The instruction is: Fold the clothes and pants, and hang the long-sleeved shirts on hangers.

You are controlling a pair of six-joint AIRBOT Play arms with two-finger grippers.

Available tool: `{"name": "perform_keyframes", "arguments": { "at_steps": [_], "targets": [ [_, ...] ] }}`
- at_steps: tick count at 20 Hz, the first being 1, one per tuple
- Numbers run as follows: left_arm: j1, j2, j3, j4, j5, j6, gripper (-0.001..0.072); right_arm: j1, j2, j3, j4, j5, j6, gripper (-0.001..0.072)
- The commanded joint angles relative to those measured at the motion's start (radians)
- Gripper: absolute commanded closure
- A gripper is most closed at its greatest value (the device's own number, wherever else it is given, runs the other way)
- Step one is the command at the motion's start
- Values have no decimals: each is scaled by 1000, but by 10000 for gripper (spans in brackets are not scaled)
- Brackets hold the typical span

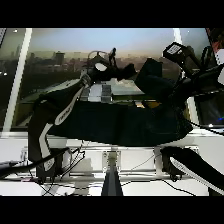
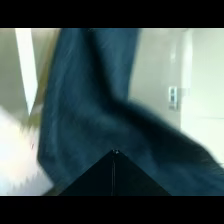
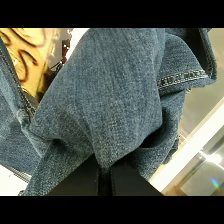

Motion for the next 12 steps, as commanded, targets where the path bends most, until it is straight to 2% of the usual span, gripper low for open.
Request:
{"name": "perform_keyframes", "arguments": {
  "at_steps": [1,4,5,6,7,8,9,12],
  "targets": [
    [68,93,6,19,-10,127,687,1,0,0,0,0,0,650],
    [92,142,6,135,-99,77,672,1,0,0,0,0,0,650],
    [92,138,6,163,-153,75,586,1,0,0,1,0,1,650],
    [85,126,6,168,-197,71,302,1,0,0,2,0,1,650],
    [76,110,6,168,-211,0,71,1,0,0,4,0,1,650],
    [66,91,6,167,-212,-111,11,1,0,0,5,-1,1,650],
    [52,66,6,167,-212,-193,7,1,0,0,7,-3,1,650],
    [18,-5,6,127,-210,-202,7,1,0,0,8,-19,1,650]
  ]
}}
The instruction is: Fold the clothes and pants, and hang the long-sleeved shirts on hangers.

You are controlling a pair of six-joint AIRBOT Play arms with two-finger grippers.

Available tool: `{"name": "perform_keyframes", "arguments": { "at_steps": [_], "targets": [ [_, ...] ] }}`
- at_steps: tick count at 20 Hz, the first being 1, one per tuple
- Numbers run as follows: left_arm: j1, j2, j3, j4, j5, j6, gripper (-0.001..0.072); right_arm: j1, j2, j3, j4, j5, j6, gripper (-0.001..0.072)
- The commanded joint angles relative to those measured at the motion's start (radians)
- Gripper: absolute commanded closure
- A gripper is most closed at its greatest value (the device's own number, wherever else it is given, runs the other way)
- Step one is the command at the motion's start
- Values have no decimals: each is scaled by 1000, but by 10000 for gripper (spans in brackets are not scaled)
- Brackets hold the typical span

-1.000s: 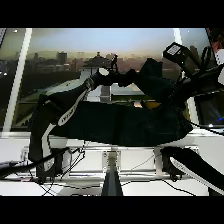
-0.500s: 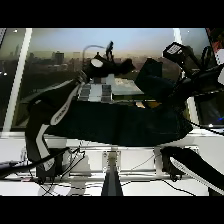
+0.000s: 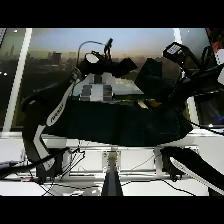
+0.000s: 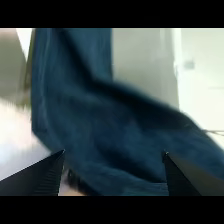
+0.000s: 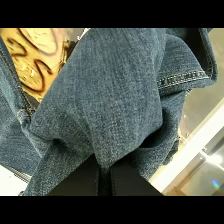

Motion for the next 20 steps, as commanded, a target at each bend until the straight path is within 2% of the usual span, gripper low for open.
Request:
{"name": "perform_keyframes", "arguments": {
  "at_steps": [1,3,6,9,10,13,14,15,18,20],
  "targets": [
    [-35,-71,1,-50,-25,-82,7,1,0,0,3,-15,1,650],
    [-51,-104,1,-114,-32,-82,8,1,0,0,3,-16,1,650],
    [-60,-129,1,-123,-24,-81,8,1,0,0,4,-22,1,650],
    [-71,-132,1,-145,48,-81,20,1,0,0,5,-54,1,650],
    [-78,-133,1,-163,75,-81,61,1,0,0,6,-65,1,650],
    [-104,-138,1,-181,115,-78,466,1,0,0,7,-68,1,650],
    [-104,-137,1,-182,115,-65,625,1,0,0,7,-68,1,650],
    [-96,-134,1,-182,114,-33,684,1,0,0,7,-68,1,650],
    [-14,-94,1,-177,53,116,686,1,0,0,-6,-69,0,650],
    [79,-30,1,-128,-4,149,687,1,0,0,-12,-94,0,650]
  ]
}}
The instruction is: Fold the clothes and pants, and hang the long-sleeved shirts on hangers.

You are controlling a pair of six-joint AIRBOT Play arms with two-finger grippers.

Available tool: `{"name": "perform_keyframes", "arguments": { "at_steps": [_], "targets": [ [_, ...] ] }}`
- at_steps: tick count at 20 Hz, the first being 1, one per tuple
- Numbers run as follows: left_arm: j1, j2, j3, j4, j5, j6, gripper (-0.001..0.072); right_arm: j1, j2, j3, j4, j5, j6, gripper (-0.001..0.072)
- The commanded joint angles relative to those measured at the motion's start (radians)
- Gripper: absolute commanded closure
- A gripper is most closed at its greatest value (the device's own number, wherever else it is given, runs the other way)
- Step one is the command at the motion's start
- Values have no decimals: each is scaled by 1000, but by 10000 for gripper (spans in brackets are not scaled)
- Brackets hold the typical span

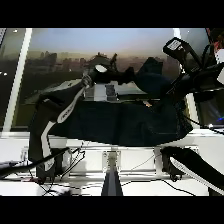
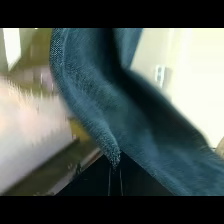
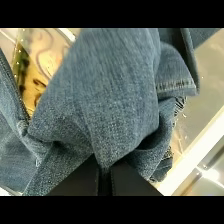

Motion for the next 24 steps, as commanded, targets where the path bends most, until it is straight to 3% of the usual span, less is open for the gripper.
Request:
{"name": "perform_keyframes", "arguments": {
  "at_steps": [1,5,8,11,13,14,15,19,20,21,22,24],
  "targets": [
    [136,98,1,84,-92,90,686,1,0,0,-13,-52,-1,650],
    [331,346,1,309,-316,90,687,1,-1,0,-13,-325,22,650],
    [410,564,1,625,-470,89,687,1,-30,0,-12,-513,50,650],
    [436,760,1,949,-498,63,686,1,-122,0,-9,-562,77,650],
    [436,843,1,1052,-498,63,685,1,-214,0,2,-589,140,628],
    [436,868,1,1069,-498,63,685,1,-268,0,3,-627,233,345],
    [436,880,1,1068,-498,63,685,1,-317,0,3,-658,300,5],
    [436,859,0,1068,-499,63,684,0,-447,0,-64,-697,317,36],
    [436,845,0,1069,-499,63,685,-5,-460,0,-118,-700,317,169],
    [436,828,-1,1069,-503,63,684,-17,-465,0,-161,-700,314,402],
    [436,809,-1,1069,-511,63,684,-43,-464,0,-194,-700,306,583],
    [436,765,-1,1069,-543,63,685,-127,-465,0,-209,-692,306,595]
  ]
}}
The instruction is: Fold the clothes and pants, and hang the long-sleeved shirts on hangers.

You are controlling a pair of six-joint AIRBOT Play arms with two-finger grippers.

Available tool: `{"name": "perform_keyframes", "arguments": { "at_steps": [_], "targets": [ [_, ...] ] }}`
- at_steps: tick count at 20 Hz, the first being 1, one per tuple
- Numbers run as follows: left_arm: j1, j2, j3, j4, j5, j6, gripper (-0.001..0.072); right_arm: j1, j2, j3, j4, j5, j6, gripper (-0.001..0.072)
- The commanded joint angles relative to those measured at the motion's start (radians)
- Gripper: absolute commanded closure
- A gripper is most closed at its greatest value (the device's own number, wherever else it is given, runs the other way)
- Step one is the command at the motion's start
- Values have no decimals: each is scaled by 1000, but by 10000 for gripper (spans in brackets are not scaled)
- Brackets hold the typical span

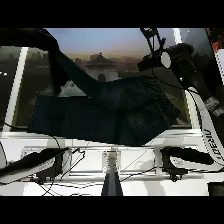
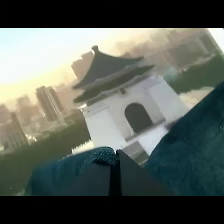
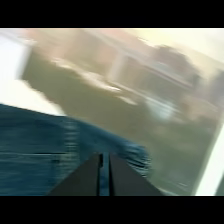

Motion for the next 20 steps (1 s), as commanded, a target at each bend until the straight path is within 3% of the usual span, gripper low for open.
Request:
{"name": "perform_keyframes", "arguments": {
  "at_steps": [1,3,5,9,10,11,12,14,20],
  "targets": [
    [1,-65,0,13,-53,0,685,-124,-22,0,-65,8,10,650],
    [2,-105,0,40,-77,-1,685,-253,-29,0,-29,40,5,651],
    [2,-131,0,67,-76,-1,685,-413,-44,-2,114,55,-132,651],
    [2,-136,0,67,-51,0,685,-740,-127,-3,690,241,-491,651],
    [2,-136,0,67,-49,-1,685,-809,-167,-3,801,322,-503,622],
    [2,-137,0,67,-48,-1,685,-859,-209,-3,858,394,-483,453],
    [2,-137,0,67,-48,-1,685,-890,-246,-3,863,454,-457,317],
    [1,-137,0,66,-48,-1,685,-916,-309,-3,838,504,-456,155],
    [1,-137,0,67,-48,-1,685,-830,-400,-57,831,502,-505,150]
  ]
}}
